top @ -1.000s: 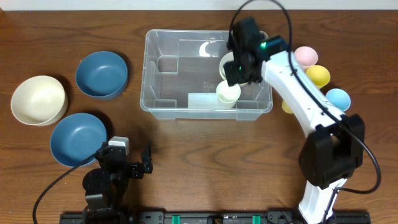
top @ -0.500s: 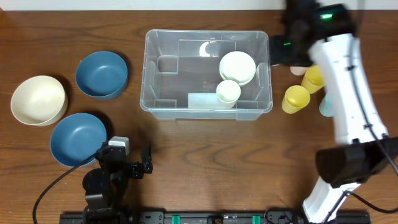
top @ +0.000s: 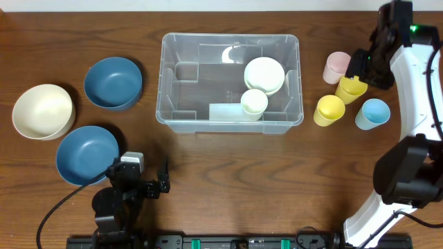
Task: Pack container
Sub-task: 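Raise the right gripper out of the bin toward the cups, then grasp the yellow cup at the back with the right gripper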
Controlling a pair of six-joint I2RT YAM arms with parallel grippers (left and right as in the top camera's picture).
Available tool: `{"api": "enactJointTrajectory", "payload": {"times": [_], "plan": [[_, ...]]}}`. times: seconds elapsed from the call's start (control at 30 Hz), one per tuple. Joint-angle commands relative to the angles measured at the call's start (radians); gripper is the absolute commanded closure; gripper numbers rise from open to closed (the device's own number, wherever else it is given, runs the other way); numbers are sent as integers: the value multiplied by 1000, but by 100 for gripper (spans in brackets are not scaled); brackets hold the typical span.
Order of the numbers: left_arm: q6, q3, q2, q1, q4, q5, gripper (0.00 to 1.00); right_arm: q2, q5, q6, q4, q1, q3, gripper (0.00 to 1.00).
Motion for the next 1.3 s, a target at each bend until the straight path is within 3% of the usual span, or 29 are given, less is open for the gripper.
{"api": "enactJointTrajectory", "payload": {"times": [0.0, 0.37, 0.7, 0.8, 0.97, 1.27], "plan": [[17, -20, -1, 6, -2, -5, 2, -14, 3, -8, 62, -51, -75, 41], [17, -20, -1, 6, -2, -5, 2, 0, -61, -82, 233, -125, -114, 44], [17, -20, -1, 6, -2, -5, 2, 134, -64, -84, 238, -100, -114, 48], [17, -20, -1, 6, -2, -5, 2, 175, -64, -84, 236, -101, -114, 56], [17, -20, -1, 6, -2, -5, 2, 186, -64, -80, 246, -101, -113, 78], [17, -20, -1, 6, -2, -5, 2, 123, -64, -56, 244, -102, -98, 91]]}}
